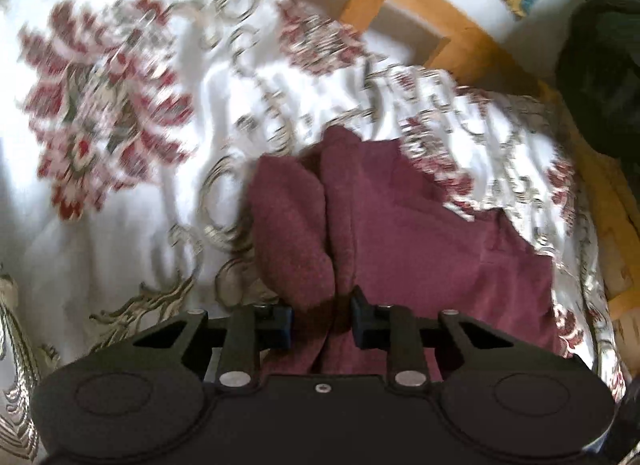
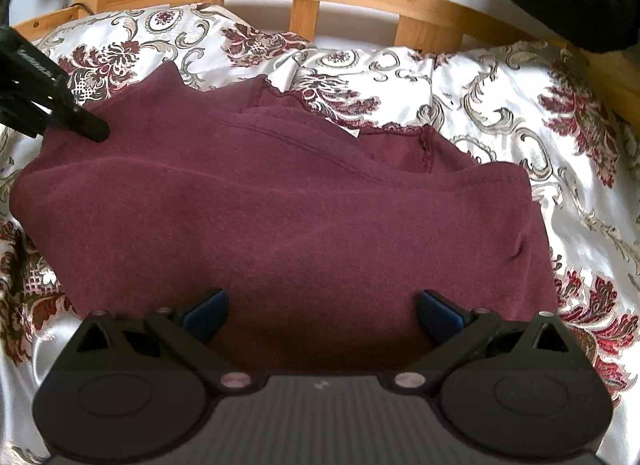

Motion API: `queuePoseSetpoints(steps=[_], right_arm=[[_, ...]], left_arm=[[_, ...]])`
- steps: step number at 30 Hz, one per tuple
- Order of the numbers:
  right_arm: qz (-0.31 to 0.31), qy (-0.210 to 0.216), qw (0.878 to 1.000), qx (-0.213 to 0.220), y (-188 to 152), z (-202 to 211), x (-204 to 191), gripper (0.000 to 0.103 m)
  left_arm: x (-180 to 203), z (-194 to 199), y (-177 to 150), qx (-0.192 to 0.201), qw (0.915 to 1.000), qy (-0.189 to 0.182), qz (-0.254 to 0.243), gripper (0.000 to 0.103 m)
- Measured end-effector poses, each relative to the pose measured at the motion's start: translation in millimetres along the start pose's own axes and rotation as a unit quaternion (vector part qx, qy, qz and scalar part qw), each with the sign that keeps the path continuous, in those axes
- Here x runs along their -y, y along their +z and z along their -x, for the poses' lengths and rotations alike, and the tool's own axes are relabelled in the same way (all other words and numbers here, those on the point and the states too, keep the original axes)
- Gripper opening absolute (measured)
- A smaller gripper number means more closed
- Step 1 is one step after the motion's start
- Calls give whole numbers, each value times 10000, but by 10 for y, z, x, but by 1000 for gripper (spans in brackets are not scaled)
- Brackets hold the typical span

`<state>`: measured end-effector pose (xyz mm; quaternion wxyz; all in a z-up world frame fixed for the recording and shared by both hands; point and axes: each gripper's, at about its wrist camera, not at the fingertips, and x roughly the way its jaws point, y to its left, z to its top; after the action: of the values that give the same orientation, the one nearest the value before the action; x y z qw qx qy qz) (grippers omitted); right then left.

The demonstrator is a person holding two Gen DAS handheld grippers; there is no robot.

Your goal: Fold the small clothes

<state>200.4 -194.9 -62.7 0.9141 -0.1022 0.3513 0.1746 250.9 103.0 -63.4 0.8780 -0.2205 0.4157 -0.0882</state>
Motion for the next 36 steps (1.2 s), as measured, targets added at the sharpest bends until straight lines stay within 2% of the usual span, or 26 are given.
queuePoseSetpoints(steps=[5, 8, 12, 18, 22, 26, 27, 29, 31, 33, 36], right_arm=[[-136, 199, 9989, -394, 146, 84, 169, 103], [-392, 14, 9992, -97, 234, 274, 361, 103], [-953, -310, 9944, 346, 344, 525, 752, 103], [-2080, -720, 9747, 387, 191, 644, 1368, 103], [-2739, -1066, 9552, 359, 33, 703, 1676, 103], [-3151, -1040, 9423, 457, -24, 745, 1790, 103], [-3180, -988, 9418, 462, -28, 741, 1798, 103], [-3132, -963, 9438, 432, -22, 719, 1769, 103], [-2995, -996, 9482, 370, -4, 677, 1721, 103], [-2884, -1025, 9515, 320, 9, 646, 1657, 103], [-2782, -1058, 9544, 242, 6, 622, 1599, 103]], left_arm=[[385, 187, 92, 273, 9993, -158, -185, 25], [745, 273, 166, 354, 9988, -213, -279, 25], [1354, 239, 203, 290, 9967, -152, -737, 25], [2056, -179, -105, -58, 9893, 20, -1461, 25], [2279, -454, -446, -208, 9814, 170, -1903, 26], [2353, -568, -627, -429, 9762, 216, -2116, 29], [2354, -555, -640, -452, 9752, 169, -2162, 32], [2354, -496, -641, -448, 9748, 105, -2181, 45], [2369, -391, -624, -436, 9753, -99, -2164, 71], [2387, -248, -623, -350, 9737, -285, -2235, 77], [2394, -8, -651, -117, 9659, -669, -2499, 79]])
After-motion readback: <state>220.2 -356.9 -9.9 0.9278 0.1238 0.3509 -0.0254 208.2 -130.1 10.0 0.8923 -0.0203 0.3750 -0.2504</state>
